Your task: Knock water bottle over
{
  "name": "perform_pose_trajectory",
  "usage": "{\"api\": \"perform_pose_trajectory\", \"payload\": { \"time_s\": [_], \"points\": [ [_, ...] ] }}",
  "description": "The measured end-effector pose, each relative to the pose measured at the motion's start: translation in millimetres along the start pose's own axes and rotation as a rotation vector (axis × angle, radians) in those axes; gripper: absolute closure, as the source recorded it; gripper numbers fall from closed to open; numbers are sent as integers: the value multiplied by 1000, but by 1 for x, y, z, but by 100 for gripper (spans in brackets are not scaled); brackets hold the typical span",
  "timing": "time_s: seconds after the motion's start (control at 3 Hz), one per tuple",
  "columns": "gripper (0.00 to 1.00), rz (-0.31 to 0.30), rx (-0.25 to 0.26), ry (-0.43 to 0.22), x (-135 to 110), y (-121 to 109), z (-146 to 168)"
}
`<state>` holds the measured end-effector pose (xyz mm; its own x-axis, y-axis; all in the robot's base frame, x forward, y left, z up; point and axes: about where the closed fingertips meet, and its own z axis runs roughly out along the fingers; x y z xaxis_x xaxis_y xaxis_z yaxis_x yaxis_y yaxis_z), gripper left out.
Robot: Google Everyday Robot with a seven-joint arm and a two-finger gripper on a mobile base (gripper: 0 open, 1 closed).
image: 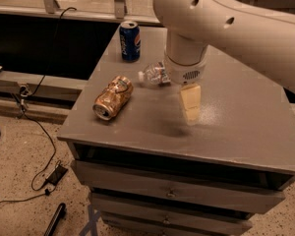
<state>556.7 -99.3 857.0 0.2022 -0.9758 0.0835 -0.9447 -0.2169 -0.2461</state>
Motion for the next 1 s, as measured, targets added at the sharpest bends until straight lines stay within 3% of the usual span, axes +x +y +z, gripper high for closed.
{"api": "perform_pose_trajectory", "payload": {
  "time_s": [0.67, 1.0],
  "points": [
    [0, 142, 100, -79, 44, 12, -37],
    [0, 246, 158, -177, 77, 27, -40]
  ]
}}
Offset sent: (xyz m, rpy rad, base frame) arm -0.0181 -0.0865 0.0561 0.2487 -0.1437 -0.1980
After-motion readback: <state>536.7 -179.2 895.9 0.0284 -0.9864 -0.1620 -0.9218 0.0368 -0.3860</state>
